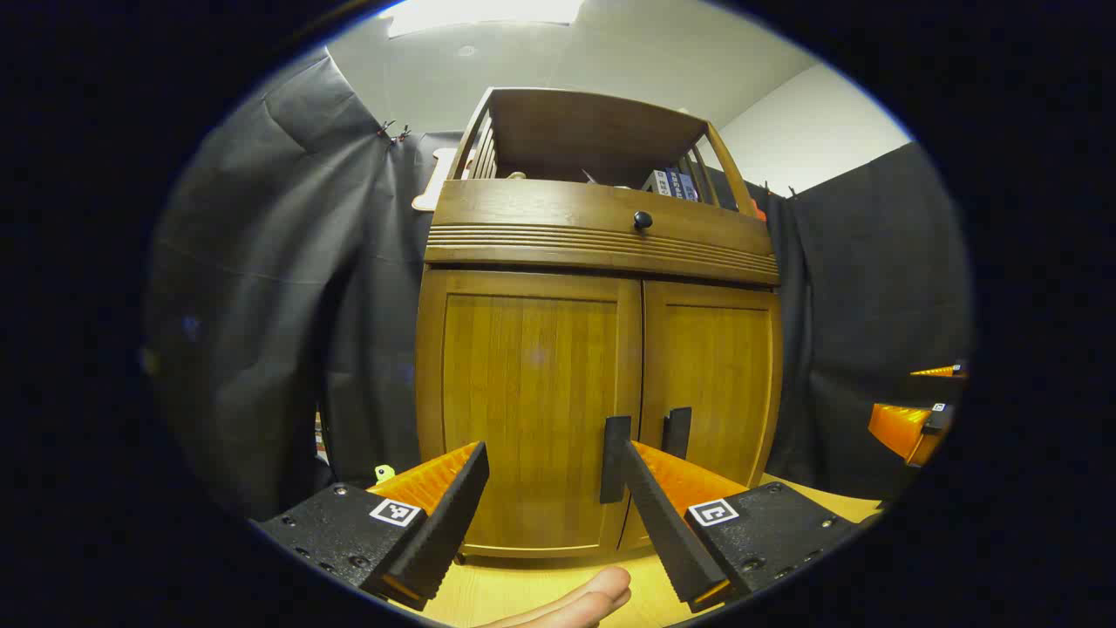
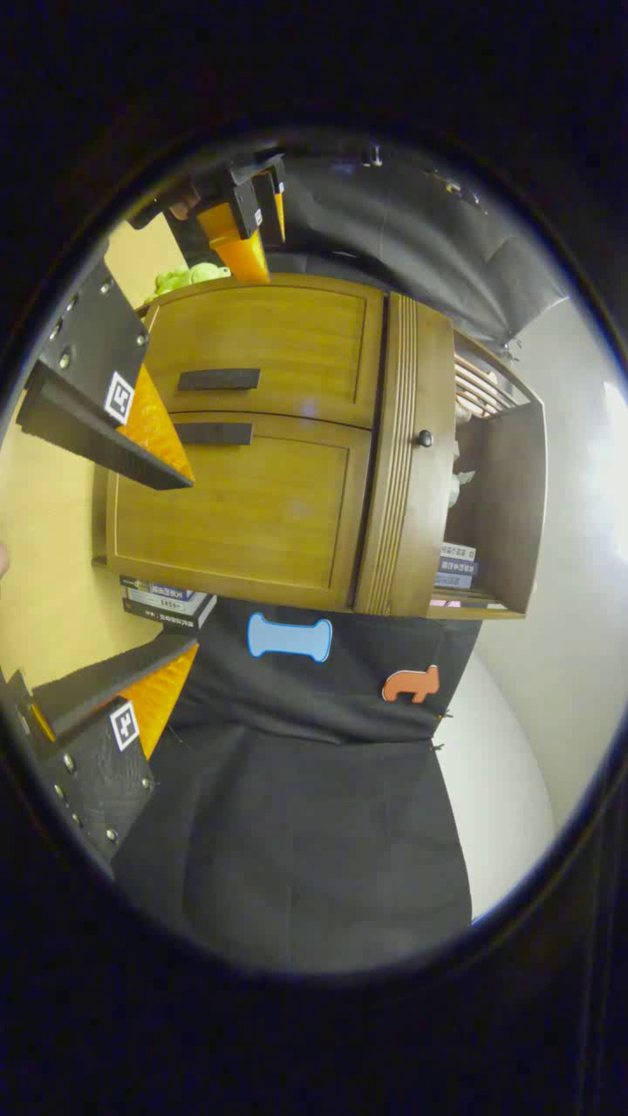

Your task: Open the right door of the double-door shoe cabinet with the right hand, and open the left door with the left hand.

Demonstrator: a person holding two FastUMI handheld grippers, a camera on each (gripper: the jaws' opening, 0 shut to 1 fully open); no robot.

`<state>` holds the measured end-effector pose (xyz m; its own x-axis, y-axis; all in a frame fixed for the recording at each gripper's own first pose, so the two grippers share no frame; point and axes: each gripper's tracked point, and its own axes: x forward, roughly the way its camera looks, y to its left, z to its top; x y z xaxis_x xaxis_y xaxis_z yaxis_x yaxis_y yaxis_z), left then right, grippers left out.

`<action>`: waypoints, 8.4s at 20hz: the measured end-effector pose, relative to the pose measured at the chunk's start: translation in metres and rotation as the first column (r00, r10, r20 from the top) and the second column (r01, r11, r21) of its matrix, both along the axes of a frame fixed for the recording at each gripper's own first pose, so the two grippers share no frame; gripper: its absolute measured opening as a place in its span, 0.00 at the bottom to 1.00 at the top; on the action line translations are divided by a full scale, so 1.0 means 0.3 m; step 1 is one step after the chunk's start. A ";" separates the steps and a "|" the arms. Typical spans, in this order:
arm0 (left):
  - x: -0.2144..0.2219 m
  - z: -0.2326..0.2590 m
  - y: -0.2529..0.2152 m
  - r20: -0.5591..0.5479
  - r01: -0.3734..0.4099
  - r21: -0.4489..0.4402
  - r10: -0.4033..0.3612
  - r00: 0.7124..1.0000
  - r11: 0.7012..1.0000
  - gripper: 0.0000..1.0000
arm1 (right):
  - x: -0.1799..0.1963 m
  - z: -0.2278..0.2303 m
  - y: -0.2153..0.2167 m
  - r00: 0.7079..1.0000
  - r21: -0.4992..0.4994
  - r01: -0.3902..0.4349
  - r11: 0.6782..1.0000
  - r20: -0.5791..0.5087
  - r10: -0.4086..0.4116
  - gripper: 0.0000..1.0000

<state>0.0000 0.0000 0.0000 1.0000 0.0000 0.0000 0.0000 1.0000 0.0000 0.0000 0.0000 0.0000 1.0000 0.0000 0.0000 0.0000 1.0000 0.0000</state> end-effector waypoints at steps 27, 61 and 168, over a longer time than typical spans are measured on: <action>0.028 -0.043 0.016 -0.063 0.052 -0.028 -0.053 0.997 0.998 0.92 | 0.425 -0.161 0.321 0.988 0.059 -0.140 0.988 -0.063 0.143 0.99; 0.058 -0.116 -0.062 -0.103 0.068 0.024 -0.065 0.993 0.997 0.96 | 0.575 -0.105 0.559 0.878 0.204 -0.443 0.873 -0.098 0.469 0.25; 0.022 -0.239 -0.058 -0.201 0.240 0.021 -0.231 0.952 0.971 0.31 | -0.259 -0.061 -0.023 0.969 0.226 -0.141 0.964 0.230 0.088 0.98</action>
